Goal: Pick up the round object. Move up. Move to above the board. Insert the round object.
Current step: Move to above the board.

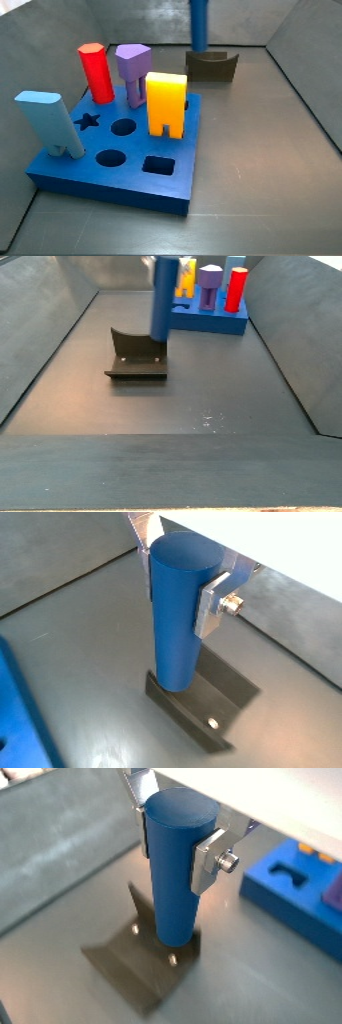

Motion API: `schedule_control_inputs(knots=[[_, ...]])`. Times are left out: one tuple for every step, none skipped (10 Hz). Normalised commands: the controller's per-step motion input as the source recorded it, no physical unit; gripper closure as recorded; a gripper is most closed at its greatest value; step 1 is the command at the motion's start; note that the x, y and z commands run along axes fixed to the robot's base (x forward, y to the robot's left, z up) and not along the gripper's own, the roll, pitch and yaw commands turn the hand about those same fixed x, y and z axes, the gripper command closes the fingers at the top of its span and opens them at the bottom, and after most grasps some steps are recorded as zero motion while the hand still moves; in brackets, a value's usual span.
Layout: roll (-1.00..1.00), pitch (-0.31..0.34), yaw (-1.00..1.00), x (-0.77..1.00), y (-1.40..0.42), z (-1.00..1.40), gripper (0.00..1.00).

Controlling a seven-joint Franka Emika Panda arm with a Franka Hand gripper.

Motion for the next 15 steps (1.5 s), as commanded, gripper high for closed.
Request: schedule_control_inputs(knots=[[0.00, 0.114, 0.02, 0.75, -0.26, 1.00, 1.00], [0.00, 0.121, 0.02, 0.67, -0.21, 0.89, 1.00], [0.01, 0.127, 0.02, 0.53, -0.14, 0.68, 1.00], [0.01, 0.133, 0.02, 0.41, -0.09, 0.47, 1.00], [0.01, 0.142, 0.03, 0.25, -0.05, 0.18, 1.00], [0.04, 0.808, 0.02, -0.50, -1.00, 0.28, 1.00], [0.05, 0.772, 0.03, -0.52, -1.00, 0.29, 1.00], [0.07, 0.509, 0.02, -0.52, -1.00, 0.31, 1.00], [0.04, 0.344, 0.02, -0.51, -1.00, 0.28, 1.00], [0.04, 0.224, 0.02, -0.50, -1.00, 0.29, 1.00], [0.02, 0.113, 0.02, -0.51, -1.00, 0.31, 1.00], [0.01, 0.052, 0.02, -0.51, -1.00, 0.30, 1.00], [0.00, 0.021, 0.01, -0.53, -1.00, 0.30, 1.00], [-0.01, 0.008, 0.01, -0.54, -1.00, 0.31, 1.00], [-0.01, 0.009, 0.01, -0.43, -0.76, 0.25, 1.00]])
